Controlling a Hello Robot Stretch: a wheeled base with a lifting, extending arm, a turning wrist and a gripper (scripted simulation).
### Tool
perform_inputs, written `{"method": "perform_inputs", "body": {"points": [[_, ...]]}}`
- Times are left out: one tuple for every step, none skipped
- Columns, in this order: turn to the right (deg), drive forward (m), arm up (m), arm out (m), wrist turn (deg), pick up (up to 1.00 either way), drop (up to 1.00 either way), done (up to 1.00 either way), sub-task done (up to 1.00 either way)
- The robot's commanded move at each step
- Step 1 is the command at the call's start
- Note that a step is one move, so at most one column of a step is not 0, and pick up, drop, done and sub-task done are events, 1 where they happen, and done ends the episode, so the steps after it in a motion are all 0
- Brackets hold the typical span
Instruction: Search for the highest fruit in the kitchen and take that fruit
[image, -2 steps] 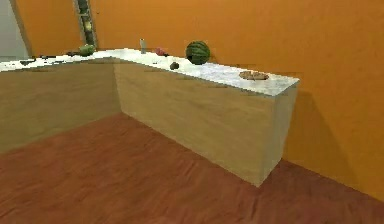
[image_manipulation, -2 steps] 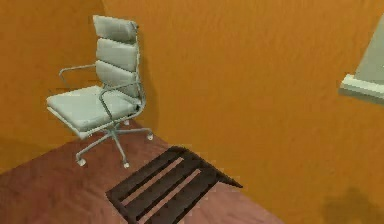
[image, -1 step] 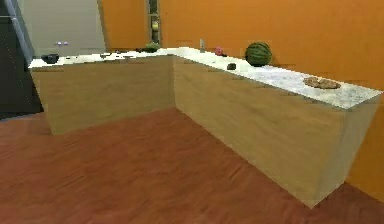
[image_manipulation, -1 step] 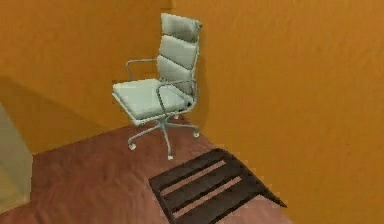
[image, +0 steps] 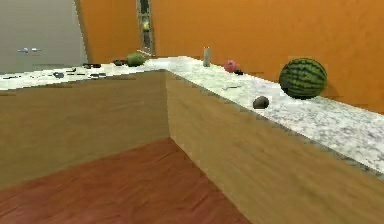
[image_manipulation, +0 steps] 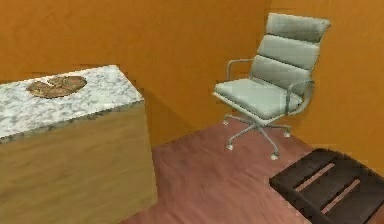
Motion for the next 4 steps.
{"method": "perform_inputs", "body": {"points": [[0.0,1.00,0.00,0.00,0.0,0.00,0.00,0.00,0.00],[-18.0,0.00,0.00,0.00,0.0,0.00,0.00,0.00,0.00],[0.0,0.10,0.00,0.00,0.0,0.00,0.00,0.00,0.00],[-45.0,0.00,0.00,0.00,0.0,0.00,0.00,0.00,0.00]]}}
